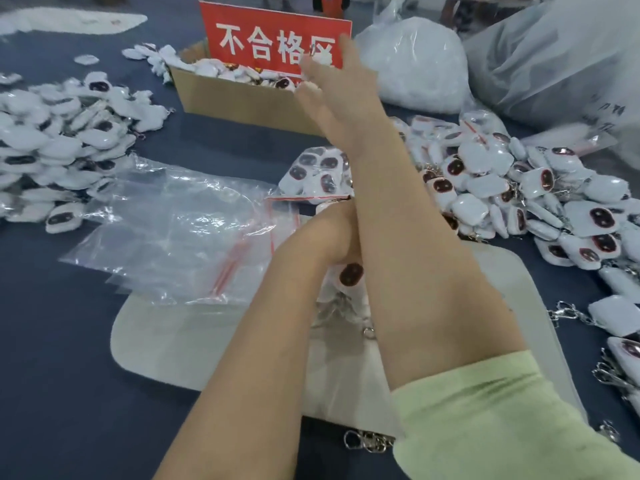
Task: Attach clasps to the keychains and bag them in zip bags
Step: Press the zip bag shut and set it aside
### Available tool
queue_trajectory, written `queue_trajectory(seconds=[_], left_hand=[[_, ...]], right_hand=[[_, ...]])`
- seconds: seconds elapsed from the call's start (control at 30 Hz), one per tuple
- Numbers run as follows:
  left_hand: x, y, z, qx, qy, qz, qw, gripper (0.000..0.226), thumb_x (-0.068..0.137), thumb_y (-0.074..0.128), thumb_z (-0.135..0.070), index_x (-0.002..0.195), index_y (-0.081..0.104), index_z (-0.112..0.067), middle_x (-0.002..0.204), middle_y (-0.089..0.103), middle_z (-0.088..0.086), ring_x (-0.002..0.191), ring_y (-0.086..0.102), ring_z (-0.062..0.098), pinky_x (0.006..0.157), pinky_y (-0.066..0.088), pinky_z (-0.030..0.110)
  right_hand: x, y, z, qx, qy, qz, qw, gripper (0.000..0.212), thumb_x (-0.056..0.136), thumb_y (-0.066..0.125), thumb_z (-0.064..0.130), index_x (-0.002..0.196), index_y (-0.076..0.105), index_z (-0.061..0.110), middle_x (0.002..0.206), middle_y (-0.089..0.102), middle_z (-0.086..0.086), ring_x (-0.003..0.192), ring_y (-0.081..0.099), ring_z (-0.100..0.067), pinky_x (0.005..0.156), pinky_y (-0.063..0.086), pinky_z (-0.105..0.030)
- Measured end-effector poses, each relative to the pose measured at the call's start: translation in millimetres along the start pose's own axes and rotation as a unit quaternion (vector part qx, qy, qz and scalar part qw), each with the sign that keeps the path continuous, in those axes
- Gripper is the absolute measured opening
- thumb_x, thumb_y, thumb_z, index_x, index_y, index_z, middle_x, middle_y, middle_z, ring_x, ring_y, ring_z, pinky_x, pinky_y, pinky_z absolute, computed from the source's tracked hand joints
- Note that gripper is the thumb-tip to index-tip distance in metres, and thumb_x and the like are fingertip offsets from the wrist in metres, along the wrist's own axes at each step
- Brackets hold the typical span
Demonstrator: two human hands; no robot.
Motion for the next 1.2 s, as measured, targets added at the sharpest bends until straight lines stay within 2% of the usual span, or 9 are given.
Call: queue_trajectory(seconds=[0.1, 0.33, 0.57, 0.63, 0.73, 0.87, 0.97, 1.07, 1.2], left_hand=[[-1.2, 2.9, -4.1, -0.022, 0.03, 0.03, 0.999, 0.038, 0.089, 0.047, 0.005, 0.06, 0.03, -0.014, 0.063, 0.032, -0.001, 0.056, 0.027, 0.013, 0.046, 0.033, 0.009], [-2.4, 3.5, -11.0, -0.079, 0.04, -0.013, 0.996, 0.015, 0.087, 0.056, -0.015, 0.075, 0.055, -0.006, 0.087, 0.067, 0.013, 0.085, 0.062, 0.026, 0.08, 0.051, 0.035], [-19.0, 4.3, -22.4, -0.119, 0.071, -0.125, 0.982, 0.025, 0.092, 0.05, -0.023, 0.075, 0.055, -0.005, 0.074, 0.067, 0.011, 0.06, 0.054, 0.022, 0.057, 0.043, 0.03], [-26.2, 9.7, -25.0, -0.134, 0.08, -0.159, 0.975, 0.027, 0.094, 0.045, -0.021, 0.086, 0.06, 0.0, 0.084, 0.067, 0.016, 0.073, 0.058, 0.027, 0.065, 0.045, 0.033], [-37.0, 26.6, -28.0, -0.115, 0.076, -0.204, 0.969, 0.026, 0.098, 0.037, -0.018, 0.107, 0.058, -0.005, 0.103, 0.061, 0.011, 0.093, 0.055, 0.026, 0.081, 0.045, 0.038], [-46.4, 57.7, -41.3, 0.083, 0.094, -0.28, 0.952, 0.036, 0.095, 0.039, -0.022, 0.129, 0.045, -0.01, 0.133, 0.05, 0.006, 0.13, 0.037, 0.025, 0.112, 0.021, 0.042], [-44.0, 55.7, -42.0, -0.051, 0.12, -0.283, 0.95, 0.041, 0.097, 0.035, -0.022, 0.137, 0.041, -0.013, 0.136, 0.051, 0.004, 0.129, 0.042, 0.021, 0.115, 0.018, 0.04], [-39.2, 45.9, -25.9, -0.384, 0.091, -0.239, 0.887, 0.035, 0.098, 0.036, -0.021, 0.132, 0.047, -0.02, 0.128, 0.052, -0.009, 0.112, 0.047, 0.008, 0.091, 0.036, 0.024], [-43.1, 37.6, 3.8, -0.631, 0.012, -0.308, 0.712, 0.022, 0.094, 0.043, -0.015, 0.108, 0.06, -0.017, 0.115, 0.06, -0.004, 0.106, 0.055, 0.005, 0.082, 0.041, 0.019]], right_hand=[[1.1, -3.6, -24.6, -0.098, 0.063, 0.019, 0.993, 0.03, 0.097, 0.043, -0.003, 0.125, 0.042, 0.009, 0.1, 0.05, -0.01, 0.083, 0.049, -0.021, 0.08, 0.052, -0.032], [-32.9, -67.5, -26.2, -0.125, 0.05, -0.13, 0.982, 0.024, 0.094, 0.04, 0.0, 0.11, 0.057, 0.007, 0.09, 0.066, -0.01, 0.075, 0.063, -0.019, 0.071, 0.055, -0.024], [-87.6, -108.3, -12.6, -0.336, 0.034, -0.169, 0.926, 0.018, 0.094, 0.047, 0.014, 0.105, 0.06, 0.012, 0.088, 0.069, -0.003, 0.081, 0.066, -0.018, 0.088, 0.056, -0.037], [-105.2, -121.0, -7.6, -0.42, 0.027, -0.176, 0.89, 0.016, 0.094, 0.049, 0.021, 0.098, 0.061, 0.011, 0.098, 0.069, -0.008, 0.093, 0.064, -0.023, 0.092, 0.051, -0.041], [-133.3, -137.3, -2.0, -0.506, 0.035, -0.177, 0.844, 0.036, 0.097, 0.048, 0.028, 0.107, 0.063, -0.002, 0.09, 0.066, -0.012, 0.086, 0.059, -0.025, 0.07, 0.04, -0.028], [-160.3, -157.8, -13.9, -0.549, 0.092, -0.153, 0.816, 0.041, 0.096, 0.05, 0.038, 0.121, 0.057, 0.006, 0.109, 0.064, -0.01, 0.102, 0.057, -0.027, 0.063, 0.035, -0.028], [-169.0, -161.0, -24.6, -0.528, 0.097, -0.146, 0.831, 0.038, 0.093, 0.056, 0.035, 0.12, 0.056, 0.008, 0.112, 0.061, -0.01, 0.104, 0.06, -0.016, 0.078, 0.041, -0.025], [-168.5, -165.7, -31.3, -0.483, 0.068, -0.155, 0.859, 0.021, 0.088, 0.061, 0.021, 0.071, 0.048, 0.02, 0.069, 0.053, 0.003, 0.048, 0.056, 0.004, 0.049, 0.04, -0.016], [-165.0, -161.9, -29.8, -0.453, -0.004, -0.159, 0.877, 0.012, 0.094, 0.055, 0.022, 0.082, 0.053, 0.02, 0.07, 0.05, 0.012, 0.058, 0.048, 0.002, 0.048, 0.035, -0.006]])
Point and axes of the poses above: each hand's wrist, its own x-axis towards the middle knuckle, its own y-axis out of the palm, z = x × y, the point moved 7 cm from there along x, towards the middle knuckle
